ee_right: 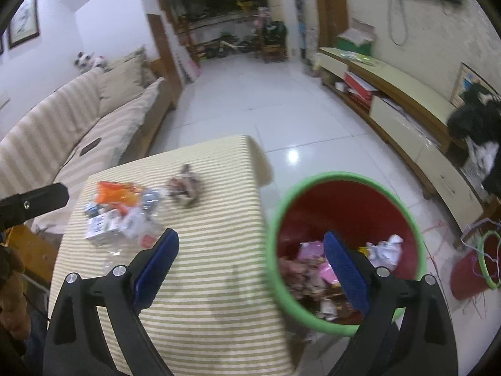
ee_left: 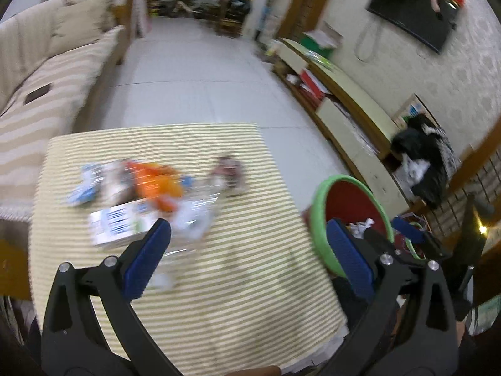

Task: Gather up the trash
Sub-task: 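Move both open tools back over the table, then grasp the white milk carton with the left tool while the right tool grasps the clear plastic bottle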

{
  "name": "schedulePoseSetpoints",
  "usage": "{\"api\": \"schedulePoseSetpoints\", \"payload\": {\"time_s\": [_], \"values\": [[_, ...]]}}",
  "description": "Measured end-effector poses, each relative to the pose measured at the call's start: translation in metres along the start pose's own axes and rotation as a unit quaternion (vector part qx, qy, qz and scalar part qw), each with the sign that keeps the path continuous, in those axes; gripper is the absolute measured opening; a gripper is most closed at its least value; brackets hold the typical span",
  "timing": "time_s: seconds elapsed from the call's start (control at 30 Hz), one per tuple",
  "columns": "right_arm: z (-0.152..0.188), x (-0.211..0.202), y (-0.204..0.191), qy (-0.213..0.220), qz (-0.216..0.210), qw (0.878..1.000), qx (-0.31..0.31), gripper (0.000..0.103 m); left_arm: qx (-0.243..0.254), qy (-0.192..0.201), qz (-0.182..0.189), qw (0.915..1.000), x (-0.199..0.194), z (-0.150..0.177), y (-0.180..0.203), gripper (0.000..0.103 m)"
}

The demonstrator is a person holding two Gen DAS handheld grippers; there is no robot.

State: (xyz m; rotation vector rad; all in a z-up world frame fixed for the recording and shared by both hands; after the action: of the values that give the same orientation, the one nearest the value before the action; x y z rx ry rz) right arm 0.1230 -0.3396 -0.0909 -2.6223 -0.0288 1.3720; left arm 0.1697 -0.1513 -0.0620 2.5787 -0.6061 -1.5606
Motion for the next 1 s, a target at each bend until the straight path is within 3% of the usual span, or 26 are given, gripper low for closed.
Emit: {"api": "schedulePoseSetpoints", "payload": {"time_s": [0.33, 0.67, 1.0], "values": [[0.001, 0.007, -0.091, -0.011, -0.035, 0.997, -0.063, 0.091, -0.060, 0.010, -0.031, 0.9976, -0.048, 0.029, -0.102, 0.098], [0.006, 0.044, -0.128, -0.054, -0.034, 0.995, -0.071, 0.091, 0.004, -0.024, -0.055, 0.9982, -0.027, 0.037, -0.141, 0.098], [0.007, 0.105, -0.145, -0.114, -0.039, 0.992, -0.036, 0.091, 0.068, -0.076, -0.052, 0.9934, 0.038, 0.018, -0.158, 0.097]]}}
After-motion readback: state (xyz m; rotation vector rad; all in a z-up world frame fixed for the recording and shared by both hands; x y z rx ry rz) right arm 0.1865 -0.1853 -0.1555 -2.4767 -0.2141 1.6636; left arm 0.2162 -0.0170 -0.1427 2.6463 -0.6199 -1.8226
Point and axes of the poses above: each gripper's, at about its wrist camera, not at the fingertips, and x roughly the way its jaws point, y to its right, z to its underside, the point moved 8 cm from there along x, roughly the way its jaws point, and after that the axes turned 9 degrees about -y, right-handed, at the moved point
